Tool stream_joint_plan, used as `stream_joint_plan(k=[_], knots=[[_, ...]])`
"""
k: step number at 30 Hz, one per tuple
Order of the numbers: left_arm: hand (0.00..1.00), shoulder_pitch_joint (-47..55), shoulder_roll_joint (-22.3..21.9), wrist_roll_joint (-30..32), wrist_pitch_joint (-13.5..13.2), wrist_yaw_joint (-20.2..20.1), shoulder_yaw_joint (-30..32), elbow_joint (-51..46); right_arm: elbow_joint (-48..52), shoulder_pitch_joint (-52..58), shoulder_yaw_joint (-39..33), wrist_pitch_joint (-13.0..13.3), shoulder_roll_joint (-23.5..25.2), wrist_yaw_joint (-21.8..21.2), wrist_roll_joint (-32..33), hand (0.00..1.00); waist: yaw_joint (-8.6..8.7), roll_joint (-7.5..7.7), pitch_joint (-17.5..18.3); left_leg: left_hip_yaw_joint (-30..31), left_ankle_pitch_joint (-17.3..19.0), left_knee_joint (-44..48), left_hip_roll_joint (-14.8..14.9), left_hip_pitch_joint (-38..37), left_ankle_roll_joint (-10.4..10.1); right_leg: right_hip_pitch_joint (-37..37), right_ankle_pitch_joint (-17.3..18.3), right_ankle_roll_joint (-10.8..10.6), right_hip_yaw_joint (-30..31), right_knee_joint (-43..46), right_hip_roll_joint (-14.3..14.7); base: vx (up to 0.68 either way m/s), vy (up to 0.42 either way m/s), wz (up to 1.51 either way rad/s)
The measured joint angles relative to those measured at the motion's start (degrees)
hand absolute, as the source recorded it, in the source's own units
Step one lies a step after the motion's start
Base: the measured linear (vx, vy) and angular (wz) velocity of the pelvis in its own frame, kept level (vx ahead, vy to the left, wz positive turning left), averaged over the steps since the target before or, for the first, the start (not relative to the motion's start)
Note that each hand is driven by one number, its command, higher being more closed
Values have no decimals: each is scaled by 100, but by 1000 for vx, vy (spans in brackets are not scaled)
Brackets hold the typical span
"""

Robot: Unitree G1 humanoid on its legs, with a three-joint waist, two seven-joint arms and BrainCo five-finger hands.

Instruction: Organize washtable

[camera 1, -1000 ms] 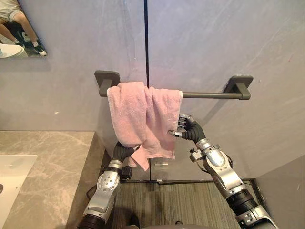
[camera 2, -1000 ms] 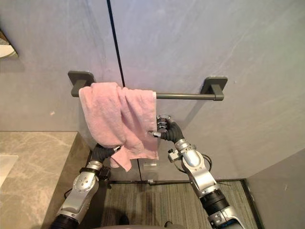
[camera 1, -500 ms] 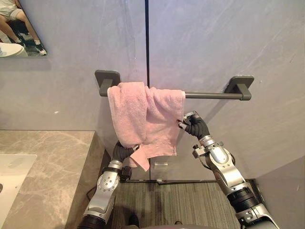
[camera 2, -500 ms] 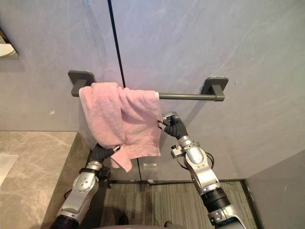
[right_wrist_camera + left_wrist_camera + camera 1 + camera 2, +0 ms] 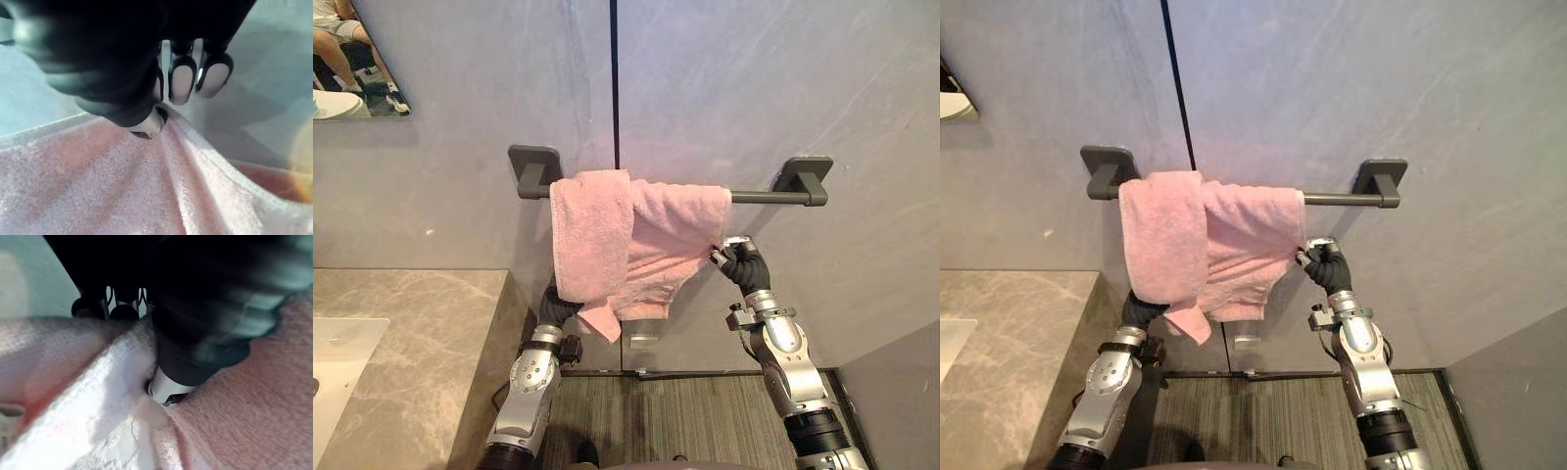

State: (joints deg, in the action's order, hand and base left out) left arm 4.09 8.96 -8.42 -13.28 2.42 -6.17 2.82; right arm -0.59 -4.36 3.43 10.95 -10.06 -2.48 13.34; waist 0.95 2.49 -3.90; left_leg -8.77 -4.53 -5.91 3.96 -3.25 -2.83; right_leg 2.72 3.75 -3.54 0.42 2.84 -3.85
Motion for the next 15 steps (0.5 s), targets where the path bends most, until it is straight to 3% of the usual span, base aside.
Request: stream_joint_plan(k=[8, 15], knots=[[100, 138, -225, -74, -70, -142, 14, -231, 38, 181, -373, 4, 251, 7, -1, 100, 72, -16, -10, 0, 7, 2, -2, 0, -7, 5, 1, -1, -3, -15, -3, 0, 0, 0], [100, 156, -444, -112, -68, -372, 10, -229, 183, 276, -702, 4, 291, 7, -4, 100, 125, -122, -74, 12, 11, 0, -6, 17, -8, 0, 3, -6, -15, -21, -9, 0, 0, 0]])
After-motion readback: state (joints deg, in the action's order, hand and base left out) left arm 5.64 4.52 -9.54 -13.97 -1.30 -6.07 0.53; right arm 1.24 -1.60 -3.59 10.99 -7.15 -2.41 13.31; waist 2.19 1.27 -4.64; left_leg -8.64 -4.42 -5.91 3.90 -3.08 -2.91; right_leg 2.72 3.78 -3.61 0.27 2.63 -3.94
